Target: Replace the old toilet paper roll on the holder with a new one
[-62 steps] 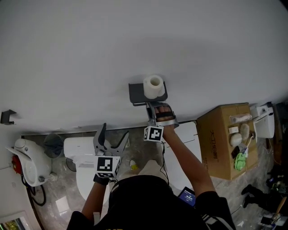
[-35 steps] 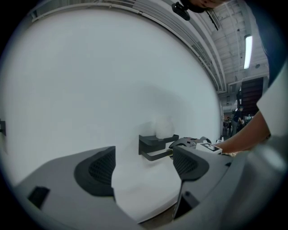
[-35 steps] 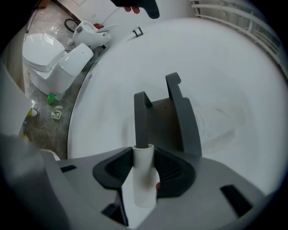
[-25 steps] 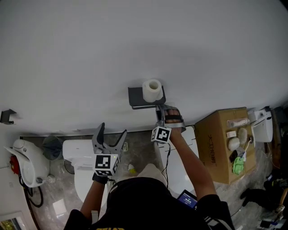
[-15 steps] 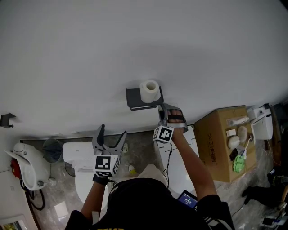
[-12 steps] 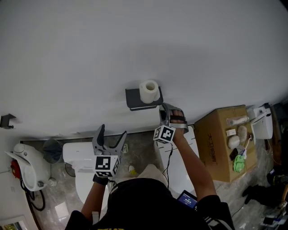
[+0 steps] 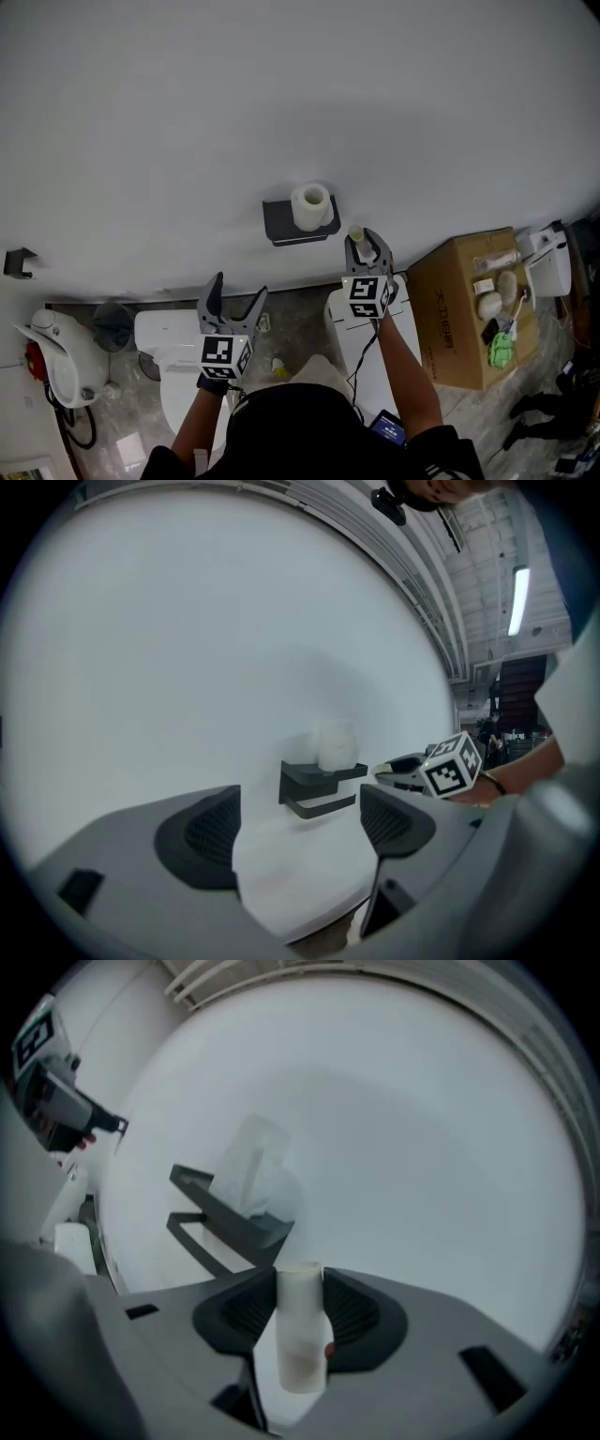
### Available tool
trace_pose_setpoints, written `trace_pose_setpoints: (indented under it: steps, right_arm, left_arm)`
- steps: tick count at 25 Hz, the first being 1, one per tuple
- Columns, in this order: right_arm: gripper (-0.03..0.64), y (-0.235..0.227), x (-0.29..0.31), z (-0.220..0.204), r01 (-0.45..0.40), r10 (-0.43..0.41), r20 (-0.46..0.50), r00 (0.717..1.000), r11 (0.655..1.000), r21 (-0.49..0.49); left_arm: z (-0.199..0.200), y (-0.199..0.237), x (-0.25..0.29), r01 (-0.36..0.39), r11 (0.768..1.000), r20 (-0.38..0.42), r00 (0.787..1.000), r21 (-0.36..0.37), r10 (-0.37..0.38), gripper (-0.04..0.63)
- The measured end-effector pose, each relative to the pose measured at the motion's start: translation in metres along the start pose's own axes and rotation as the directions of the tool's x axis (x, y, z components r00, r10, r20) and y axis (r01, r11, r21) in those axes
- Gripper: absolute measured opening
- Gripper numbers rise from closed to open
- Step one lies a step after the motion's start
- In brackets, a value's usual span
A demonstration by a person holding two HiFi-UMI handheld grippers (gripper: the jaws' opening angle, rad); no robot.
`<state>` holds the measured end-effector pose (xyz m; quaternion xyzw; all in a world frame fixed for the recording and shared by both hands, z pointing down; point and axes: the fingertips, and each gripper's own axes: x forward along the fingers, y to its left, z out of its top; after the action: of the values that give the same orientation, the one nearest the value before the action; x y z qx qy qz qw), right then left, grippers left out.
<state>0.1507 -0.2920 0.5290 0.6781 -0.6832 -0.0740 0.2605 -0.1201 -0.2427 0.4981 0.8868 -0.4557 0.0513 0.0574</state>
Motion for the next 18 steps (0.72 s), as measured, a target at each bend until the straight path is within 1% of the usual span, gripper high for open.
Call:
trace_pose_setpoints:
  steps: [1, 4, 6, 9, 12, 15, 18]
  right_arm:
    - [0.153, -0.003, -0.008, 0.007, -0.006, 0.005, 0.026, 1.000, 0.999, 0.046]
    - [0.153, -0.015, -0.022, 0.030, -0.022, 0.006, 0.093, 0.996, 0.985, 0.172]
    - [0.155, -0.020, -0.029, 0.042, -0.016, -0.008, 0.110, 0.994, 0.976, 0.216]
    - [0.155, -0.030, -0.038, 0.056, -0.012, -0.019, 0.130, 0.991, 0.973, 0.231]
    - [0.156, -0.041, -0.038, 0.070, -0.014, -0.027, 0.164, 0.986, 0.969, 0.246]
    - [0.156, -0.045, -0.038, 0.072, -0.033, -0.009, 0.181, 0.983, 0.974, 0.226]
    - [0.156, -0.047, -0.037, 0.059, -0.041, 0.010, 0.181, 0.983, 0.985, 0.166]
  left_arm:
    - [-0.002, -0.002, 0.001, 0.011, 1.000, 0.000, 1.000, -0.017, -0.011, 0.406]
    - [-0.008, -0.007, 0.004, 0.041, 0.993, -0.006, 0.999, -0.107, -0.042, 0.406]
    - [-0.004, -0.008, 0.007, 0.062, 0.990, -0.009, 0.998, -0.130, -0.064, 0.406]
    - [0.011, -0.018, 0.012, 0.105, 0.989, 0.001, 0.994, -0.108, -0.105, 0.406]
    - [0.032, -0.027, 0.025, 0.145, 0.983, 0.049, 0.989, -0.111, -0.140, 0.407]
    - [0.048, -0.033, 0.037, 0.120, 0.987, 0.090, 0.990, -0.109, -0.111, 0.407]
    - [0.052, -0.051, 0.049, 0.095, 0.991, 0.096, 0.992, -0.092, -0.086, 0.407]
